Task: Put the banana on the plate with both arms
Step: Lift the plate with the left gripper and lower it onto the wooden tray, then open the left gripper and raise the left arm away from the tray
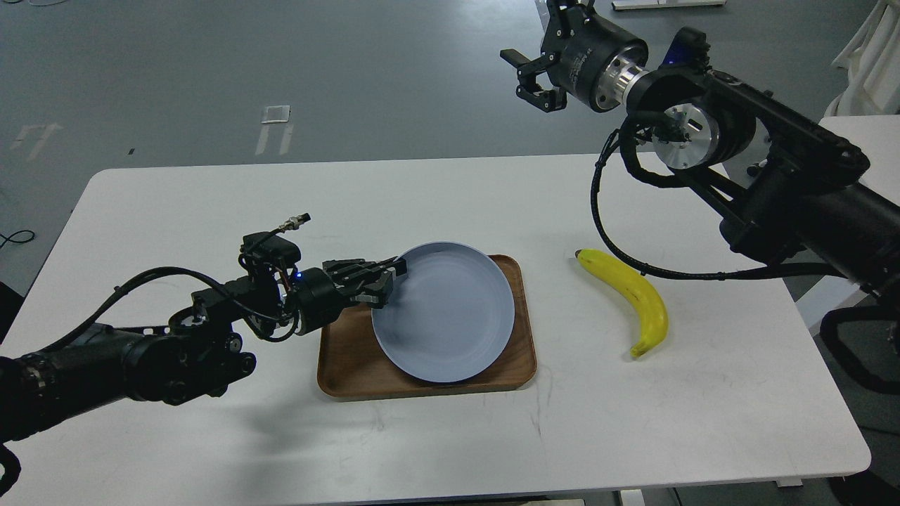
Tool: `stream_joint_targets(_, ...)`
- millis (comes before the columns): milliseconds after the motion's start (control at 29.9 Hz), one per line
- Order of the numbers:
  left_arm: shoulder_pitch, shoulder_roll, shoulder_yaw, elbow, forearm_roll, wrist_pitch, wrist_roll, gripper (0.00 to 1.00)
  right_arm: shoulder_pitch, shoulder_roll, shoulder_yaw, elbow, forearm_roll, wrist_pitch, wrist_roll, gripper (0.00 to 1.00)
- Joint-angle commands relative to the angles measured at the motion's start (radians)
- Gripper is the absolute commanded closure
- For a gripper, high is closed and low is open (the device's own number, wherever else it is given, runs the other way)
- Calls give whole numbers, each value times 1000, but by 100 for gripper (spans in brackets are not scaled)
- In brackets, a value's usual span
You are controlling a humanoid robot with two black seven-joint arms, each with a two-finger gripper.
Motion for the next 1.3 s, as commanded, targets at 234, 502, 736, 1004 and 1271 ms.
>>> stream_joint_targets(234, -4, -3, -30, -34, -17, 8, 0, 3, -3, 0, -1, -2, -1, 0, 0, 0)
stream_joint_targets(502, -78, 50, -166, -83, -265, 0, 0, 2, -6, -9, 1, 0, 0, 0, 0, 0)
stream_joint_targets(736, -148, 48, -350, -88, -652, -126, 0, 2, -8, -3, -1, 0, -2, 1, 2, 0)
stream_joint_targets(1004, -142, 51, -645, -92, -1164, -399, 450, 2, -14, -11, 1, 0, -3, 1, 2, 0)
stream_joint_targets(1271, -70, -7, -746, -78, -1183, -457, 463, 2, -31, 2, 2, -2, -3, 1, 2, 0)
